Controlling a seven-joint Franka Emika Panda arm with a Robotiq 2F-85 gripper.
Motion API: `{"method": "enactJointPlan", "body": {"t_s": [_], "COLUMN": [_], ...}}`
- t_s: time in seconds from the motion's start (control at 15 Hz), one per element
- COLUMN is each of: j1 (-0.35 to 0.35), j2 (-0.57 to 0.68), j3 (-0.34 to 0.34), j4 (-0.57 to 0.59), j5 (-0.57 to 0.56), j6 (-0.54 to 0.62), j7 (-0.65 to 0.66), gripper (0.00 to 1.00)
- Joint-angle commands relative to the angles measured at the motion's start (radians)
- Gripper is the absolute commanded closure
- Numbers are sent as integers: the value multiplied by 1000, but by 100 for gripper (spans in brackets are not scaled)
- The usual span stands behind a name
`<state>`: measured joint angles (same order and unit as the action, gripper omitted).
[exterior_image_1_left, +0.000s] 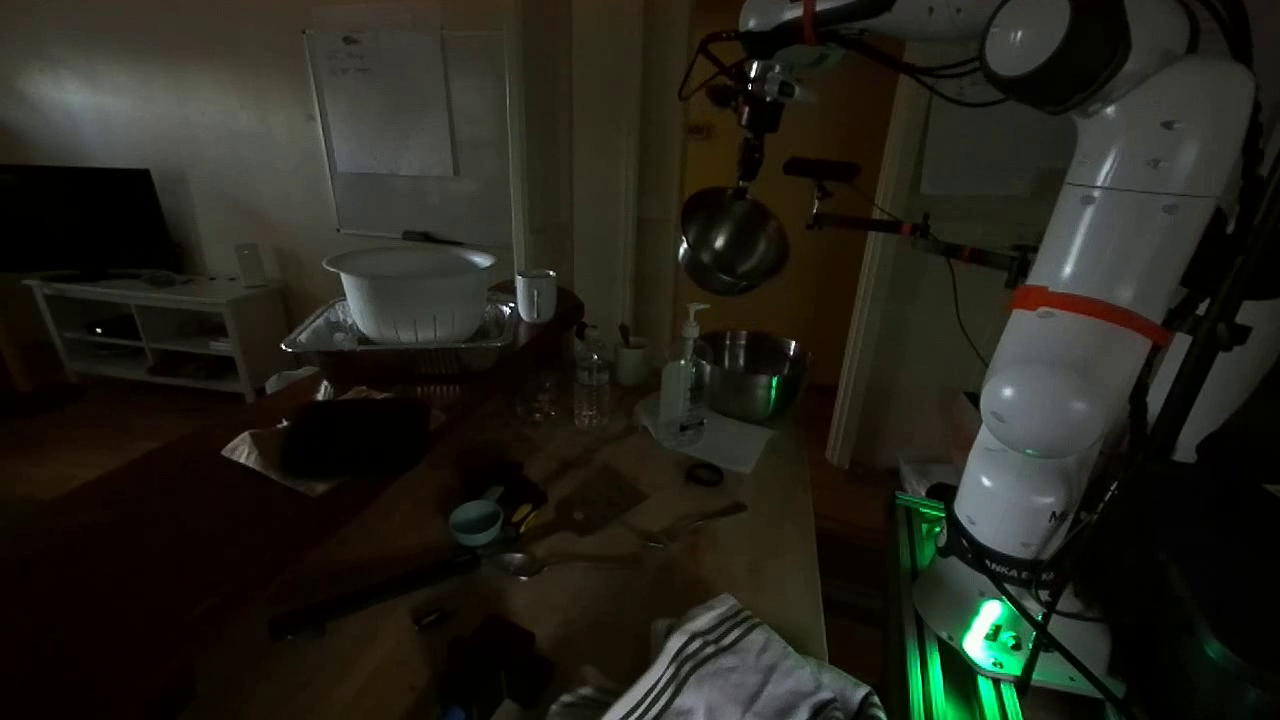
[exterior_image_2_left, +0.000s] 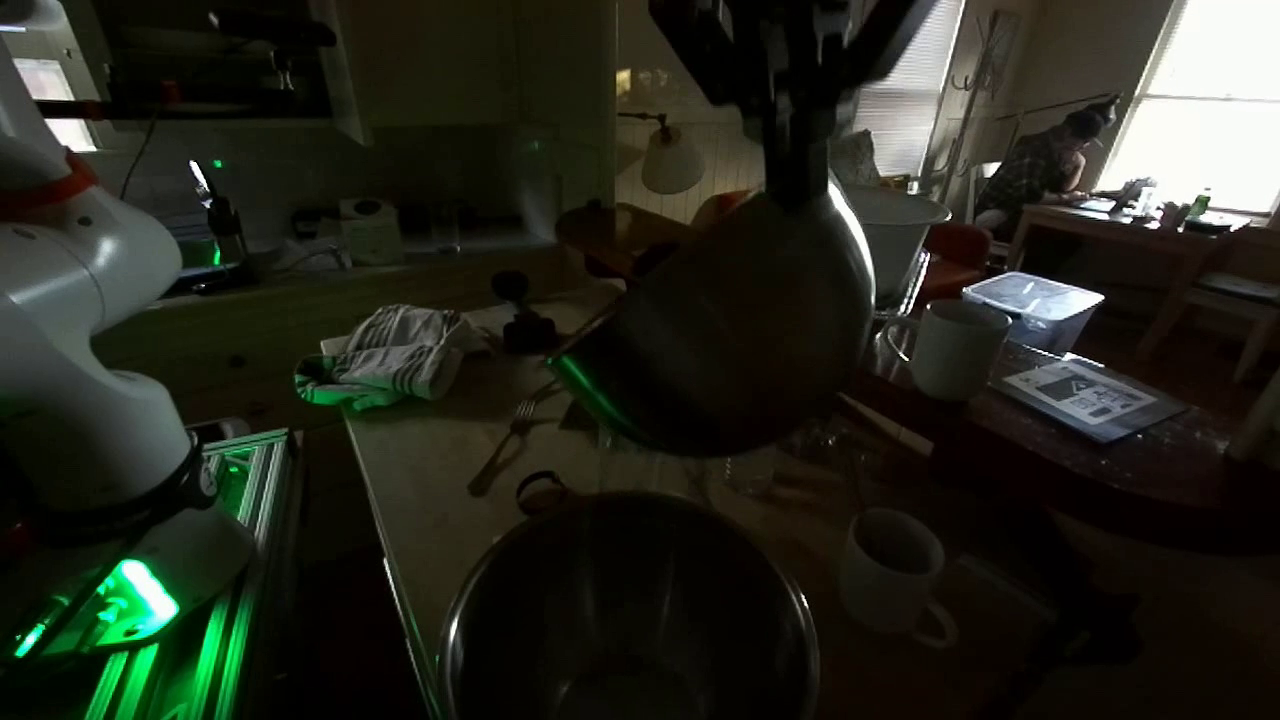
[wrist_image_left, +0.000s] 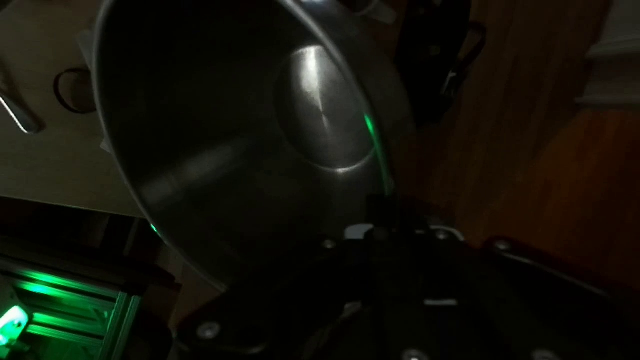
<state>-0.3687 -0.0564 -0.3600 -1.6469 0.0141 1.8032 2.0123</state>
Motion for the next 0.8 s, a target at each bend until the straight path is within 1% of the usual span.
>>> {"method": "enactJointPlan", "body": {"t_s": [0.0, 0.2, 0.47, 0.73], "j1": [33, 63, 120, 184], "j2": [-91, -139, -162, -169], "j3": [47, 102, 191, 280], "j4": [5, 5, 13, -15], "j5": [-20, -12, -18, -33], "j6": [-45, -73, -140, -174], "j7": [34, 31, 27, 18], "gripper": [98, 98, 98, 98]}}
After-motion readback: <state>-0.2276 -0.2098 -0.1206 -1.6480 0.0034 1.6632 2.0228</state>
